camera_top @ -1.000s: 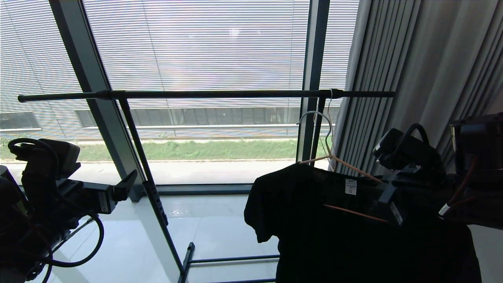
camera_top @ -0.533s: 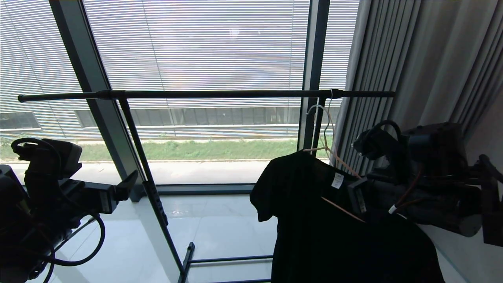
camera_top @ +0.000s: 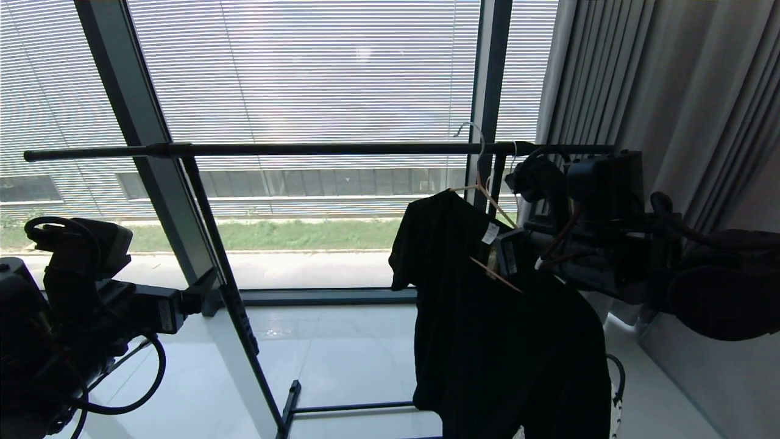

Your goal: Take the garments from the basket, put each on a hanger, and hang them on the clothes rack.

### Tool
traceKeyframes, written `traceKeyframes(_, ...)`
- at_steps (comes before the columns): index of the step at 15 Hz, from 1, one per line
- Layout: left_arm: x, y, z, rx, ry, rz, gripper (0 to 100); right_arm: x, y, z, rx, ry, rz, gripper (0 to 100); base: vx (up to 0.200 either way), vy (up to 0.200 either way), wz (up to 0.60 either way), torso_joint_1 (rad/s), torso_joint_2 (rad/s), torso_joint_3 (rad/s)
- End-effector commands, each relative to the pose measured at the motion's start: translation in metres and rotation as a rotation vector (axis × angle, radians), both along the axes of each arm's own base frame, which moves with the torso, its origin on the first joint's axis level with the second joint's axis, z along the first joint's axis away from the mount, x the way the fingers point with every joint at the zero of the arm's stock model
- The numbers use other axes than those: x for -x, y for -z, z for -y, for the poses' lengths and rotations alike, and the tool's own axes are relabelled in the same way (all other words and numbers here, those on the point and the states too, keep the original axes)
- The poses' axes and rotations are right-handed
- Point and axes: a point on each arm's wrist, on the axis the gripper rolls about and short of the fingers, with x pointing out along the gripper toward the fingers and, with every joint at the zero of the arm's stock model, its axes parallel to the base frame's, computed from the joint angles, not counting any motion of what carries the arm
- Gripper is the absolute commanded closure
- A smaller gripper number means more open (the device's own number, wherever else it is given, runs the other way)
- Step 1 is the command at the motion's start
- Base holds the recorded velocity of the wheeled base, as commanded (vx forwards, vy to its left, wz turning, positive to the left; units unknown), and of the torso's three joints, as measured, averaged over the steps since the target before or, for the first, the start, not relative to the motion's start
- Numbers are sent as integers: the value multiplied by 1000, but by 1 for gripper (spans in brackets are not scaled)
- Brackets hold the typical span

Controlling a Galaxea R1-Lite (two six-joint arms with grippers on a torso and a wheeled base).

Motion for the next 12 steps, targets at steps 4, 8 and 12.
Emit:
traceKeyframes(4,0,2,0,-4,4,-8,0,-5,1,-2,5,16,14,100,200,0,0,10,4,1)
traceKeyframes(8,0,2,0,-4,2,-8,0,-4,-2,0,10,20,27,100,200,0,0,6,4,2)
traceKeyframes(12,0,1,0,-4,2,-5,0,0,-3,-3,20,1,31,100,200,0,0,4,5,1)
